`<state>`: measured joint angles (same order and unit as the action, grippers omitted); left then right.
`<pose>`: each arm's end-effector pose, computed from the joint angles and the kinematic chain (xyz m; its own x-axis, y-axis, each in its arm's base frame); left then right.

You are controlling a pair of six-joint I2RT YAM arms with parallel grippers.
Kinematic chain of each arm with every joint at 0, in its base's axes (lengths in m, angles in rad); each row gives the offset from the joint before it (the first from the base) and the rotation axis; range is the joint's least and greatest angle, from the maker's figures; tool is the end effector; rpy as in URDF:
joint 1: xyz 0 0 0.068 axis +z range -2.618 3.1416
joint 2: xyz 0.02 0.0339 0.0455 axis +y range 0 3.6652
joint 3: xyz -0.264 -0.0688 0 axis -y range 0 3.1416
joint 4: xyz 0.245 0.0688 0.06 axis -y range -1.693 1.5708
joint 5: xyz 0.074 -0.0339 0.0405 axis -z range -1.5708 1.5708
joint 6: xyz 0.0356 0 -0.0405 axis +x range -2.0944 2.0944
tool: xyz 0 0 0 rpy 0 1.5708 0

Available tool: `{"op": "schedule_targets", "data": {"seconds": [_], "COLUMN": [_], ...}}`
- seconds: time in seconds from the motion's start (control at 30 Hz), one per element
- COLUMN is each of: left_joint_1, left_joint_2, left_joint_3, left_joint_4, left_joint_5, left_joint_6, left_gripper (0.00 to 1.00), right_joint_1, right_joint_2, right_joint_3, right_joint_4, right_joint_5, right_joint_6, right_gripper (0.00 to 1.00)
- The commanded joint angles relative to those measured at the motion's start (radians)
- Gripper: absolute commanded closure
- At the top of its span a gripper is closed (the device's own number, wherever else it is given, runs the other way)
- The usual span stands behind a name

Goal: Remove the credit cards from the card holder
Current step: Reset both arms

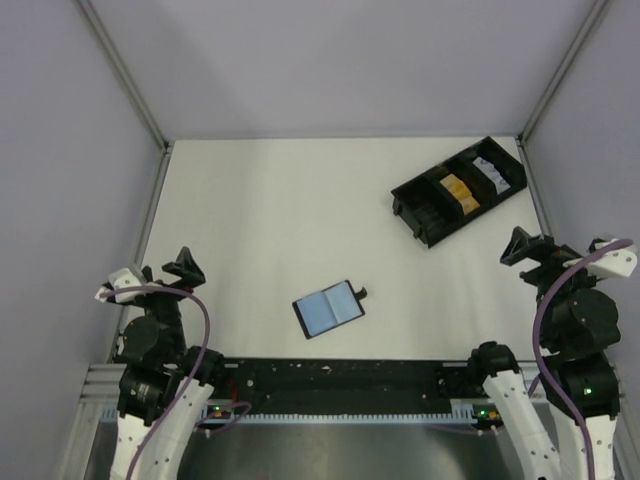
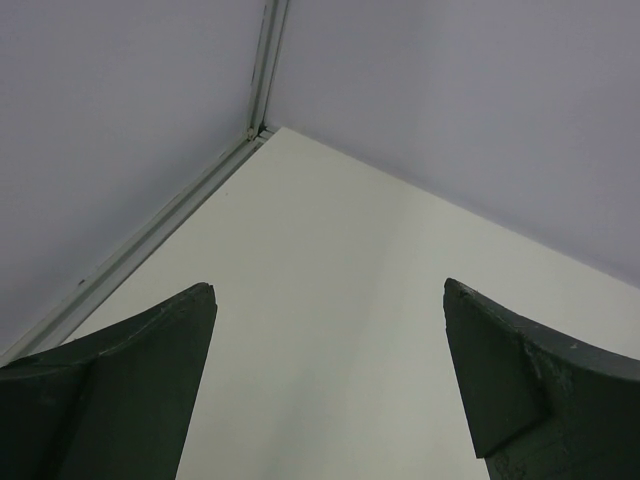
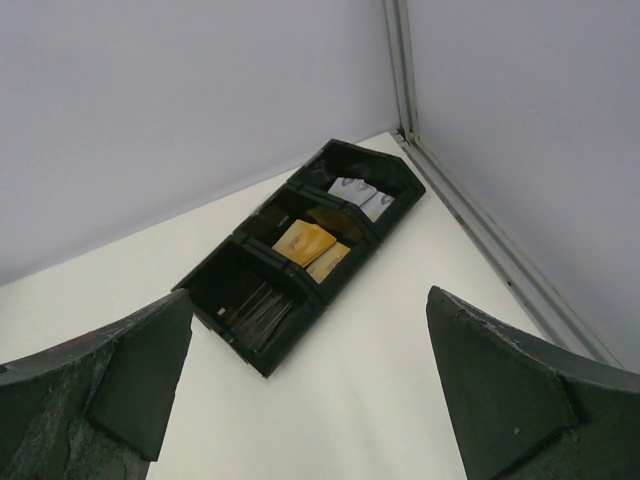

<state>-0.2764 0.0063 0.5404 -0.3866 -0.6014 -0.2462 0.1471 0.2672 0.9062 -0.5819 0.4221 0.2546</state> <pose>0.0426 0.0089 0.3067 0.2135 -0.2695 -0.9390 -0.2695 0.9077 -0.3217 0.0343 -0.0097 0.3836 0.1229 0.2505 -0.9603 0.2479 0.9292 0.2741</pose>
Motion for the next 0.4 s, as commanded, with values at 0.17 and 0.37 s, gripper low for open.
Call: {"op": "schedule_targets", "data": {"seconds": [0.17,0.37], "left_joint_1": [0.006,0.005], "left_joint_2": [-0.092,-0.069], "left_joint_3": [0.01,0.004], "left_joint_4": [0.041,0.057], "left_joint_5": [-0.029,-0.02], "left_joint_6": [0.015,0.012], "left_gripper": [0.02,0.02], "right_joint_1": [0.077,0.134], "right_joint_2": [-0.042,-0.039], "right_joint_3": [-0.044,-0.043], "right_joint_4": [0.01,-0.009], "right_joint_5": [0.113,0.179], "right_joint_6": [-0.012,-0.044], "right_gripper": [0.01,0.01]}}
